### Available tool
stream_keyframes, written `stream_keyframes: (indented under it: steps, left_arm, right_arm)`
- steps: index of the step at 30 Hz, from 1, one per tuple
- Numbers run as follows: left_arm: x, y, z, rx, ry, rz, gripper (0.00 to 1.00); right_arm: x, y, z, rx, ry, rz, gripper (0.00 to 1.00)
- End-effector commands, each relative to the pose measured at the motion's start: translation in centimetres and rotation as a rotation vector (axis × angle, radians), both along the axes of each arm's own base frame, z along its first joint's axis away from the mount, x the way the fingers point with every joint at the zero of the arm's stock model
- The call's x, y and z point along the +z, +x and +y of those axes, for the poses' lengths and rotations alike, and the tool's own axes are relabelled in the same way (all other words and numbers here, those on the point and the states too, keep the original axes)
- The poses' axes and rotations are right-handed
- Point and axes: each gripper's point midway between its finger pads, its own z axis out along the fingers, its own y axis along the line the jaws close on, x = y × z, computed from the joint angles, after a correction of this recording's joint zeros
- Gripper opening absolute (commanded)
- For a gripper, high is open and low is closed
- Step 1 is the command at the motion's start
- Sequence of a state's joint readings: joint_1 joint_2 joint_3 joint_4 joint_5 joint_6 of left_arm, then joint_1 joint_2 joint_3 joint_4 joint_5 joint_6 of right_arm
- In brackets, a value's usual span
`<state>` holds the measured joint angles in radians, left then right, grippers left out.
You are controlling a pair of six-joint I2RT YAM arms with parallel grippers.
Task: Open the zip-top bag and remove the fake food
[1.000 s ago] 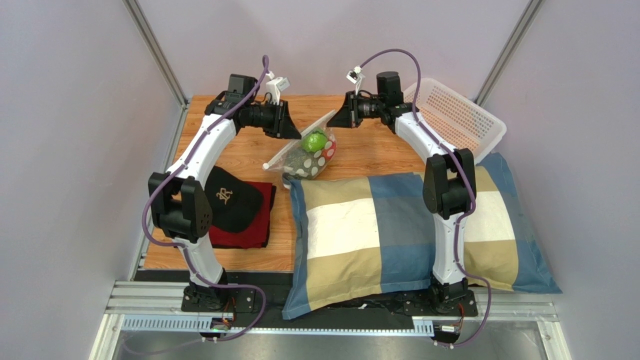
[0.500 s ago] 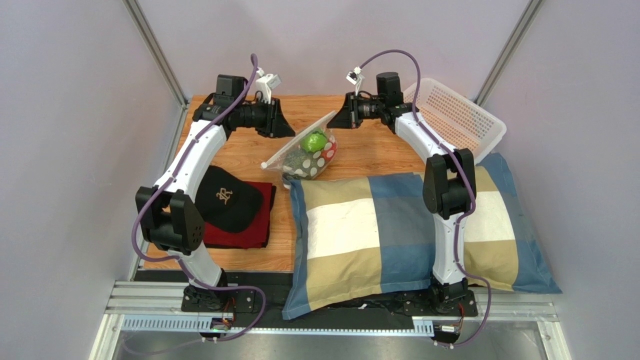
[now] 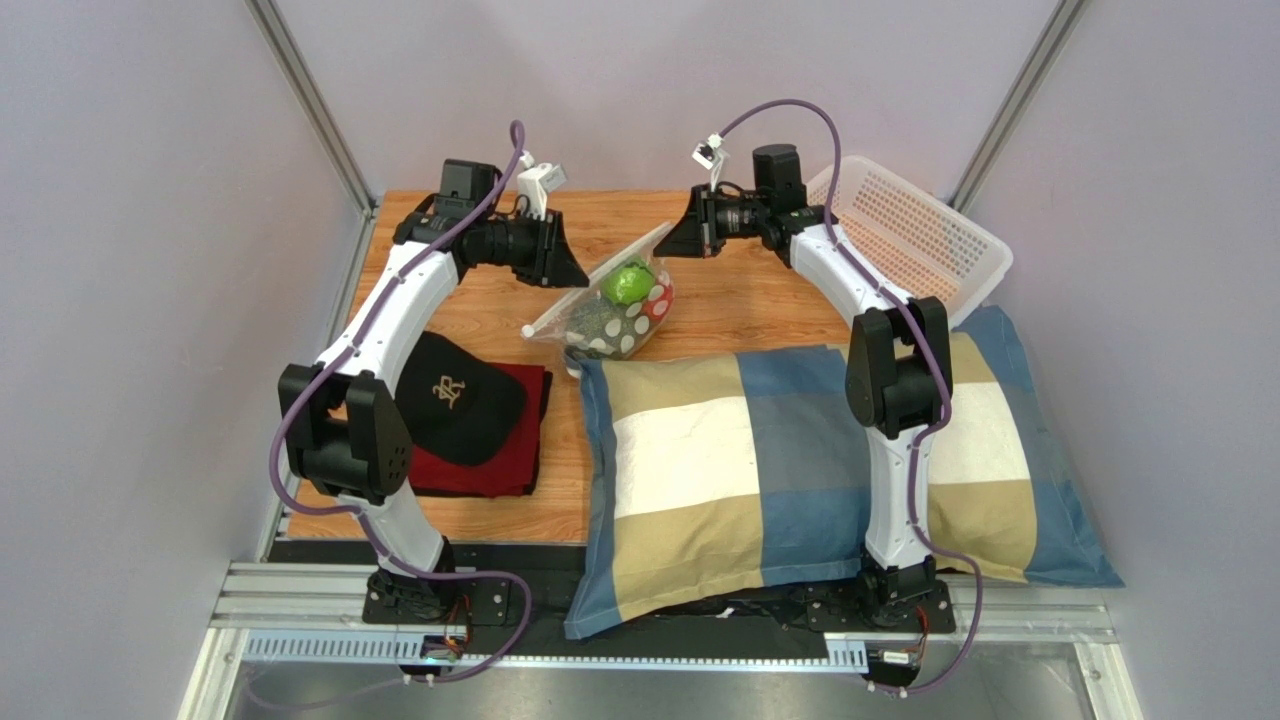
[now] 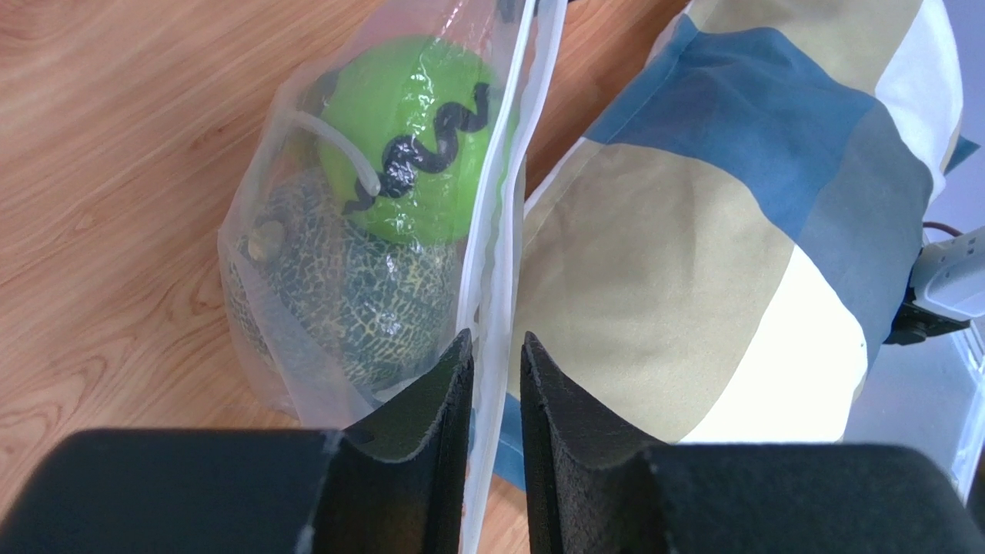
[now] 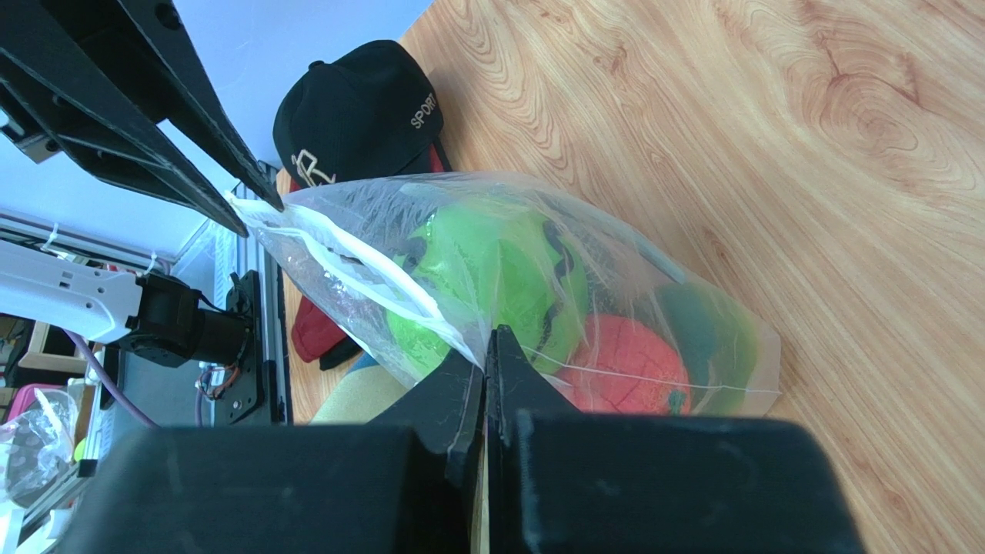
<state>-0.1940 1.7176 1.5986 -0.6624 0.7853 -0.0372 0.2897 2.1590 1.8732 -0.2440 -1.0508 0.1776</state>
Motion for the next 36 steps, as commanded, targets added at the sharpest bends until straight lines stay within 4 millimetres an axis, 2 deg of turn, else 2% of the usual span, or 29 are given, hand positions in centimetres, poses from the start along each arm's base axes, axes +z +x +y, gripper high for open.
stream_keyframes:
  steps: [1, 4, 8, 14, 18, 25, 28, 30, 32, 33, 34, 35, 36]
  left_arm:
    - [0.4, 0.2, 0.4, -0.005, 0.016, -0.051, 0.26]
    - [1.3, 0.4, 0.9, 0.017, 0.015, -0.077, 0.26]
    - [1.9, 0.6, 1.6, 0.058, 0.039, -0.103, 0.34]
    - [0.6, 0.6, 1.5, 0.035, 0.036, -0.063, 0.36]
    - [0.1, -0.2, 0.5, -0.025, -0.015, -0.024, 0.35]
    - [-2.2, -0.2, 0.5, -0.023, 0.003, 0.034, 0.32]
    - [-3.0, 0.2, 0.5, -0.015, 0.007, 0.039, 0.28]
    - [-3.4, 0.3, 0.2, -0.023, -0.003, 0.052, 0.22]
    - [-2.7, 0.2, -0.4, -0.045, -0.041, 0.052, 0.08]
    - [-2.3, 0.0, -0.8, -0.042, -0.051, 0.056, 0.0]
    - [-2.1, 0.2, -0.9, -0.03, -0.056, 0.042, 0.0]
    - [-0.7, -0.1, -0.9, -0.017, -0.062, 0.005, 0.0]
    - [-0.4, 0.0, -1.0, 0.027, -0.053, 0.003, 0.0]
  right_arm:
    - [1.6, -0.1, 0.4, 0.028, 0.021, -0.044, 0.0]
    - [1.4, -0.1, 0.3, 0.029, 0.019, -0.041, 0.0]
    - [1.2, -0.2, 0.3, 0.029, 0.019, -0.036, 0.0]
    - [1.3, -0.1, 0.4, 0.029, 0.019, -0.038, 0.0]
    - [1.3, -0.1, 0.4, 0.03, 0.019, -0.036, 0.0]
    - [1.2, -0.2, 0.5, 0.03, 0.018, -0.035, 0.0]
    - [1.2, -0.3, 0.8, 0.034, 0.017, -0.034, 0.0]
    - [1.1, -0.3, 1.0, 0.03, 0.016, -0.022, 0.0]
    - [1.6, 0.0, 1.7, 0.018, 0.02, -0.003, 0.09]
    - [1.2, 0.6, 1.8, -0.045, -0.011, 0.048, 0.3]
    - [1.2, 1.1, 1.9, -0.12, -0.036, 0.135, 0.42]
    - [1.2, 1.2, 2.1, -0.2, -0.084, 0.186, 0.58]
    - [0.4, 2.3, 0.1, -0.41, -0.221, 0.258, 0.62]
